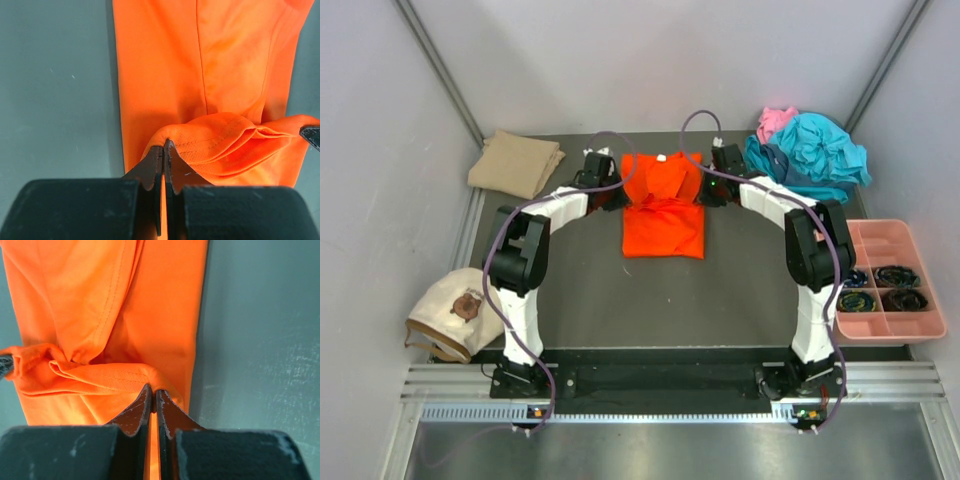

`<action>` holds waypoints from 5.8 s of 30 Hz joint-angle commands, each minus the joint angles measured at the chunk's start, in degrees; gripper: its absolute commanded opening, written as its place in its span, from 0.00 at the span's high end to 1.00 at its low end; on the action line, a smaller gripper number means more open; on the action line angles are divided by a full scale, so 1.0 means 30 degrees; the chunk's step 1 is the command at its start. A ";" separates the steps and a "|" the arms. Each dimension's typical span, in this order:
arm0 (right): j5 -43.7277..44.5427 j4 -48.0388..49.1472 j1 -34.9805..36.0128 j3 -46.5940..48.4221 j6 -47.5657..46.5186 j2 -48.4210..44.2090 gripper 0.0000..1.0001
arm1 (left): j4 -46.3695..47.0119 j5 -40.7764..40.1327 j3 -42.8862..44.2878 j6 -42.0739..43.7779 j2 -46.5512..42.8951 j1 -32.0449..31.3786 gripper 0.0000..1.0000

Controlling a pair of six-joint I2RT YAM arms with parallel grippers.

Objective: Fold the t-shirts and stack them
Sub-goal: Fold the folded rectangular tshirt in 1/3 of the way, then grab one side of the 2/3 rectangular tshirt with both arms, then fold the long partially folded tshirt into a neat square

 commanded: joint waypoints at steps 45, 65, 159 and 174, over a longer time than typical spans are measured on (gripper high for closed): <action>0.0257 0.1688 -0.0131 -0.9218 0.0193 -0.9128 0.32 | 0.2291 0.1365 -0.7408 -0.0504 -0.6785 0.0469 0.01; -0.1440 0.5087 0.0603 -1.1801 0.1834 -0.7082 0.40 | 0.4985 0.1101 -1.1486 -0.1089 -0.6758 -0.0264 0.10; -0.1033 -0.2414 0.0955 -1.2946 -0.0101 -1.3497 1.00 | -0.2221 -0.0040 -1.3655 -0.1295 -1.4699 -0.2228 0.91; -0.0856 -0.1943 0.0516 -0.4539 -0.0685 -0.7024 1.00 | -0.0962 -0.2063 -0.7621 0.0023 -1.0015 -0.1848 0.90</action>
